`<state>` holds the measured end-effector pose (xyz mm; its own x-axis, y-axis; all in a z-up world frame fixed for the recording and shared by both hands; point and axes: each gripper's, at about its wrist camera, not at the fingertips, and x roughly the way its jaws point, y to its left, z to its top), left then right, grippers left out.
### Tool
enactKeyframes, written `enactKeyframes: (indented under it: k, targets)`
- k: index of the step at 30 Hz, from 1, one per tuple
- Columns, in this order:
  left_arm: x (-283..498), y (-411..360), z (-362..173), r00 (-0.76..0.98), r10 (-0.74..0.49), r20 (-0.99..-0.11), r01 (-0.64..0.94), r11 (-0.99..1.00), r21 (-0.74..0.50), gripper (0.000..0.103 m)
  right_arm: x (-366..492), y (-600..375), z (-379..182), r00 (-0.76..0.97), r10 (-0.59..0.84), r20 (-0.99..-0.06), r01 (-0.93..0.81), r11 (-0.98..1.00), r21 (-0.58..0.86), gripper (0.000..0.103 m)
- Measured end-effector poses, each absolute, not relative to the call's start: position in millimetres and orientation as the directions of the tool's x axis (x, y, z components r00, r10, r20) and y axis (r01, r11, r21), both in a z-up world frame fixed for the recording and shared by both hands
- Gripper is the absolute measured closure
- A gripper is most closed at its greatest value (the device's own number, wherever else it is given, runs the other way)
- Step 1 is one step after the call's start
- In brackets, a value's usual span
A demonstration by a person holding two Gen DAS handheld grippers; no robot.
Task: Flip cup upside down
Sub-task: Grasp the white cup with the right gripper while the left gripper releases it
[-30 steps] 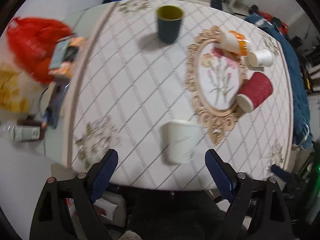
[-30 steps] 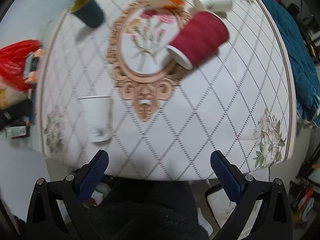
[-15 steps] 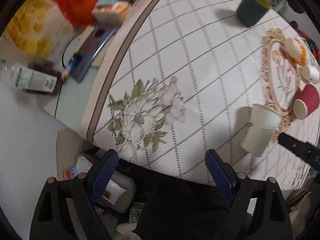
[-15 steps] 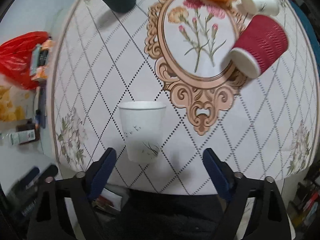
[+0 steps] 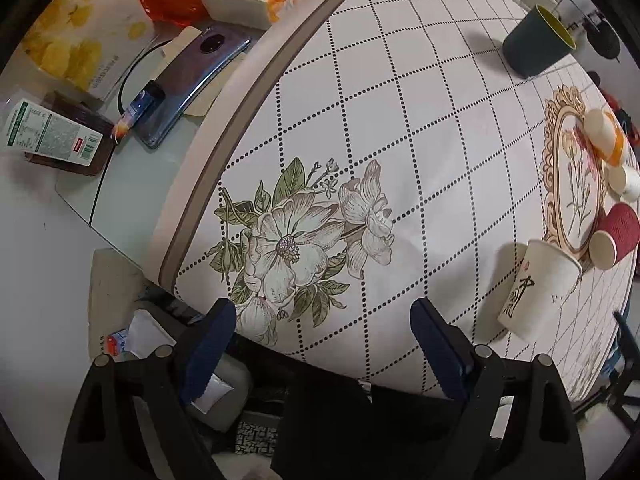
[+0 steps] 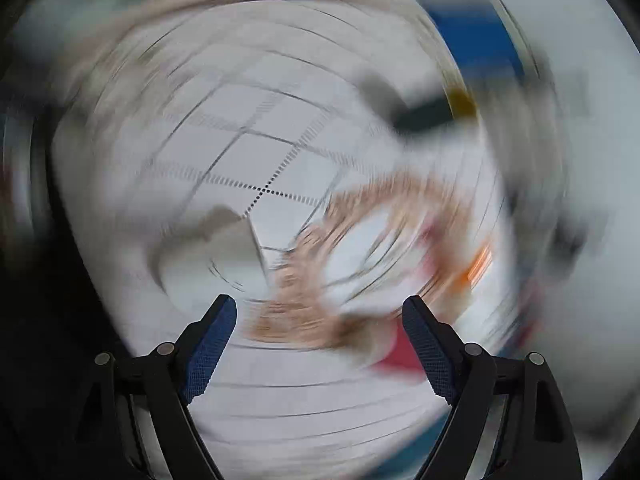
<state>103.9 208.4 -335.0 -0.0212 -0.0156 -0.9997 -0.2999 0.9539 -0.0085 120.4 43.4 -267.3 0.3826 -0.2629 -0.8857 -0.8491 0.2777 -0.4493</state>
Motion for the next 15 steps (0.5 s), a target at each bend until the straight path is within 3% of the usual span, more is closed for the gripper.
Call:
enactKeyframes:
  k: [3,6,10,15]
  targets:
    - [105.5,206.3,-338.0,-0.024,-0.003,-1.000,-0.321,0.947,0.004,0.014,72.4,46.4,-283.9,0.549,-0.192,-0.814,-0.824,-0.288,-0.488,0.016]
    - [105.7,203.3,-341.9,-0.031,0.012,-0.999,-0.350,0.937,0.022,0.014,43.5,34.3,-306.9,0.599,-0.097,-0.795,-0.655,-0.630,-0.416,0.016]
    - [105.1,198.6,-349.0,-0.046,0.016,-0.999,-0.389,0.921,0.033,0.014,25.0,9.5,-336.7,0.627,0.034,-0.779,-0.371,-0.865,-0.336,0.016]
    - [95.3,196.7,-359.6,-0.067,0.020,-0.998,-0.426,0.903,0.047,0.014,20.0,-4.8,-365.6,0.605,0.133,-0.785,-0.147,-0.951,-0.274,0.016]
